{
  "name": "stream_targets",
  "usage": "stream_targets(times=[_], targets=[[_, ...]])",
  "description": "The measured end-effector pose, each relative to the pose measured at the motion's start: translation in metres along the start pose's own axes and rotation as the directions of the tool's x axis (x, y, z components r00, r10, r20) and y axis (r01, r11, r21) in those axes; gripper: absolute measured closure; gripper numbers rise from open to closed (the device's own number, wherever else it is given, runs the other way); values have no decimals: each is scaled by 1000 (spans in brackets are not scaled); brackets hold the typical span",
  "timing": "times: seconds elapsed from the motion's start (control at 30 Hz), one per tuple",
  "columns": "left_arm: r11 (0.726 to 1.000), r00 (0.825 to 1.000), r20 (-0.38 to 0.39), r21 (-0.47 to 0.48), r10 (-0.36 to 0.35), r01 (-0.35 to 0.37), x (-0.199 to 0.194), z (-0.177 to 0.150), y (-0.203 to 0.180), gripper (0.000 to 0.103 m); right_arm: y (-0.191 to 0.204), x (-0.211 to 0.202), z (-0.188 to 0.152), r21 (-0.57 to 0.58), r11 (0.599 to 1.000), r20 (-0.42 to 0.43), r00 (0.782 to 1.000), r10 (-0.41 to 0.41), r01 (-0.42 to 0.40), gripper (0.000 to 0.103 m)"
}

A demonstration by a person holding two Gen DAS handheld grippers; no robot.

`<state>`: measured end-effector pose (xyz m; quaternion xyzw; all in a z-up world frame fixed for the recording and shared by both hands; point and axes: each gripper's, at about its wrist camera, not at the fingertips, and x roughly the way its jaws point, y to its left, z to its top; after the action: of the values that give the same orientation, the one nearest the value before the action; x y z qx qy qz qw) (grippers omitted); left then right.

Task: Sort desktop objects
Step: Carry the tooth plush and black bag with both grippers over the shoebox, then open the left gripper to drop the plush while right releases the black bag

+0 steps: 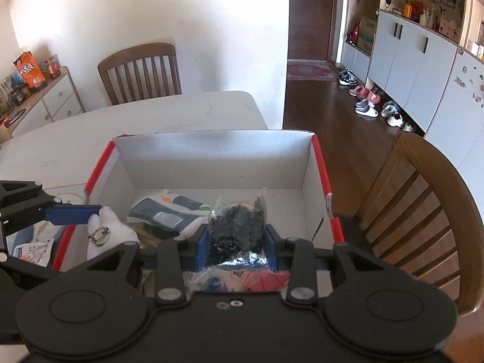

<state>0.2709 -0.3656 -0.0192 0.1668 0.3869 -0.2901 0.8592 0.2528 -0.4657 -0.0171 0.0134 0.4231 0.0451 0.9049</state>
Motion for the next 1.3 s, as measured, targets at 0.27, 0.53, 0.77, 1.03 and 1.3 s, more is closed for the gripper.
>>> stream_targets(times=[0.27, 0.53, 0.77, 1.03, 1.3], targets=[[1000, 1000, -17, 9, 22, -22, 17, 10, 3, 46, -6, 26, 10, -9, 1000, -25, 1000, -9, 9, 67], [998, 998, -33, -16, 62, -63, 36, 24, 26, 45, -6, 46, 22, -19, 1000, -41, 999, 2, -3, 67], [996, 994, -65, -21, 87, -88, 54, 29, 38, 45, -5, 64, 30, -25, 1000, -62, 998, 9, -10, 67], [996, 990, -111, -12, 86, -88, 68, 24, 40, 45, -3, 77, 29, -37, 999, -86, 996, 9, -12, 67], [997, 988, -142, -27, 65, -69, 74, 20, 42, 45, 1, 86, 19, -59, 998, -116, 993, 7, -14, 65]])
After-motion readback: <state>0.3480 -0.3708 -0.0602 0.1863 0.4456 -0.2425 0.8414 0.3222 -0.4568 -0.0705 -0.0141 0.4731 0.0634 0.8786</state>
